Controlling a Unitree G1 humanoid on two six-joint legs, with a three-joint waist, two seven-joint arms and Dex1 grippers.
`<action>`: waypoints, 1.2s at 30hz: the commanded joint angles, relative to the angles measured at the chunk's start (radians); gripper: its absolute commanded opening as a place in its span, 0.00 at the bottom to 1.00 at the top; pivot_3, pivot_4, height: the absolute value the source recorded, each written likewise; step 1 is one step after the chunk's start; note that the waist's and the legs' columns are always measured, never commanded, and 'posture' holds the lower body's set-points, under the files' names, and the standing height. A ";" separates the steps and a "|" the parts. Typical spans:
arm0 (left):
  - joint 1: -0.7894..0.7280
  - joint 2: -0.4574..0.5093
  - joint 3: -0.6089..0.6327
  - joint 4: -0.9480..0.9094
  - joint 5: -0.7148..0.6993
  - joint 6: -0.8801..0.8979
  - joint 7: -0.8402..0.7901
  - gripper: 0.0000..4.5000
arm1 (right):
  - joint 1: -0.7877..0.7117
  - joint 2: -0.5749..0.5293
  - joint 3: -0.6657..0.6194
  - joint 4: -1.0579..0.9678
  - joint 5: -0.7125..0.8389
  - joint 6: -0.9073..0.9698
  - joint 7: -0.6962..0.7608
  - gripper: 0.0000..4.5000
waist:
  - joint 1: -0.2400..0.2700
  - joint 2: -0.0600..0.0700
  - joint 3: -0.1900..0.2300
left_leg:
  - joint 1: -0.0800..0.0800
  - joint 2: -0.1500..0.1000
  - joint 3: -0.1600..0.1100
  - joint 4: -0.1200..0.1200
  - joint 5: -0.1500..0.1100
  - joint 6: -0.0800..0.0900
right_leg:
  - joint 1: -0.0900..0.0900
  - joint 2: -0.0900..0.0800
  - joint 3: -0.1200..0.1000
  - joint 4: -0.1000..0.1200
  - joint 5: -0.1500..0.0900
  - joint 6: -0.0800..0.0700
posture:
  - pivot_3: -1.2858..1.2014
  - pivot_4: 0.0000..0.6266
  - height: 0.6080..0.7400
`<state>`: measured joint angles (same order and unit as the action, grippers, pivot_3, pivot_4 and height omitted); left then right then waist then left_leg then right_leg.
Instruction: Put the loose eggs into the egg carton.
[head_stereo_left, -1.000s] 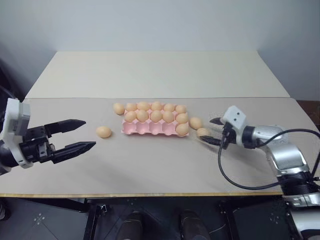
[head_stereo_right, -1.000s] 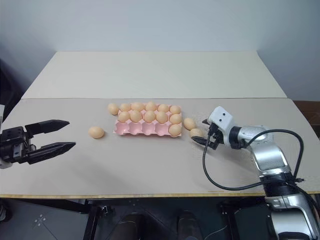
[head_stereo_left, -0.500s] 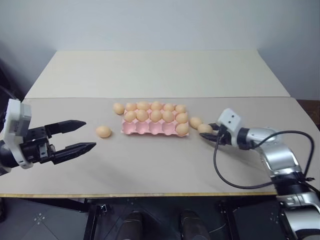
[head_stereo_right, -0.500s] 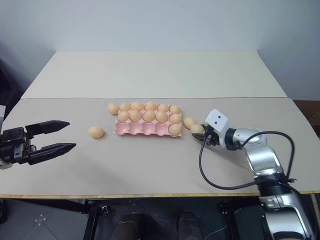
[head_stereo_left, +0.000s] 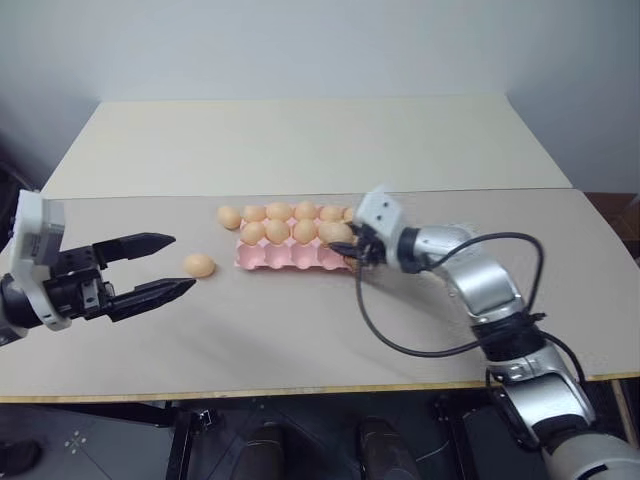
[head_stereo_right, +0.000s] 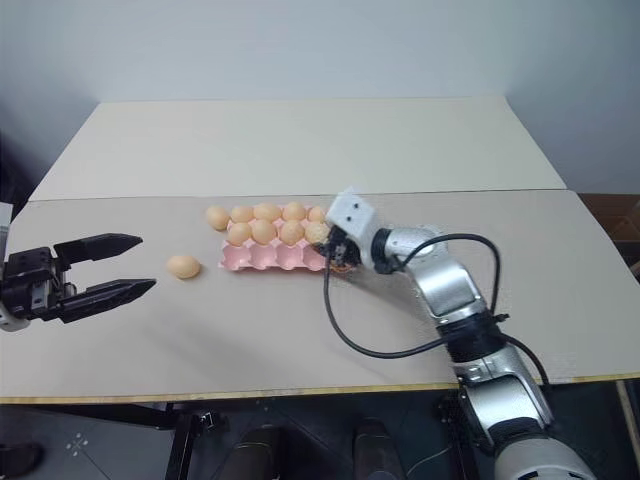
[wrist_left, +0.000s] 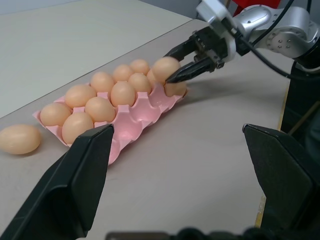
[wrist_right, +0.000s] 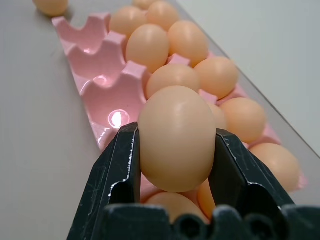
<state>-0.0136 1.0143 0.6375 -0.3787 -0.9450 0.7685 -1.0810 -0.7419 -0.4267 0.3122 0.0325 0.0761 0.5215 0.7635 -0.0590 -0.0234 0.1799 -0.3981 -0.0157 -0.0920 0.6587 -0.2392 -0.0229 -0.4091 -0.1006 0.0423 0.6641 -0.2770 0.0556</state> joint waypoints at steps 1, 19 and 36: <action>-0.001 0.001 0.014 -0.011 0.001 -0.019 -0.004 1.00 | -0.024 0.003 0.029 0.001 -0.045 -0.002 0.001 0.39 | 0.001 0.000 0.000 | 0.000 0.000 0.000 0.000 0.000 0.000 | 0.000 0.000 0.000 0.000 0.000 0.000 | 0.52 0.24 1.00; 0.041 0.009 0.055 0.070 0.051 -0.046 -0.042 1.00 | 0.236 -0.276 -0.422 -0.447 0.245 0.116 0.154 1.00 | 0.023 0.000 0.000 | 0.000 0.000 0.000 0.000 0.000 0.000 | 0.001 0.000 -0.001 -0.001 0.000 0.000 | 0.52 0.24 1.00; 0.037 0.012 0.052 0.075 0.052 -0.042 -0.045 1.00 | 0.353 -0.370 -0.399 -0.293 0.202 -0.010 0.130 1.00 | 0.013 0.000 0.000 | 0.007 0.001 0.003 0.000 0.000 0.001 | 0.007 0.001 0.001 -0.001 0.000 0.000 | 0.52 0.24 1.00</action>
<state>0.0373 1.0140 0.6788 -0.2818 -0.8820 0.7359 -1.1273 -0.3715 -0.8020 -0.1150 -0.2904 0.3071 0.5478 0.9052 -0.0456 -0.0234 0.1800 -0.3909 -0.0144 -0.0894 0.6584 -0.2396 -0.0222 -0.4020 -0.0997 0.0431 0.6634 -0.2770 0.0555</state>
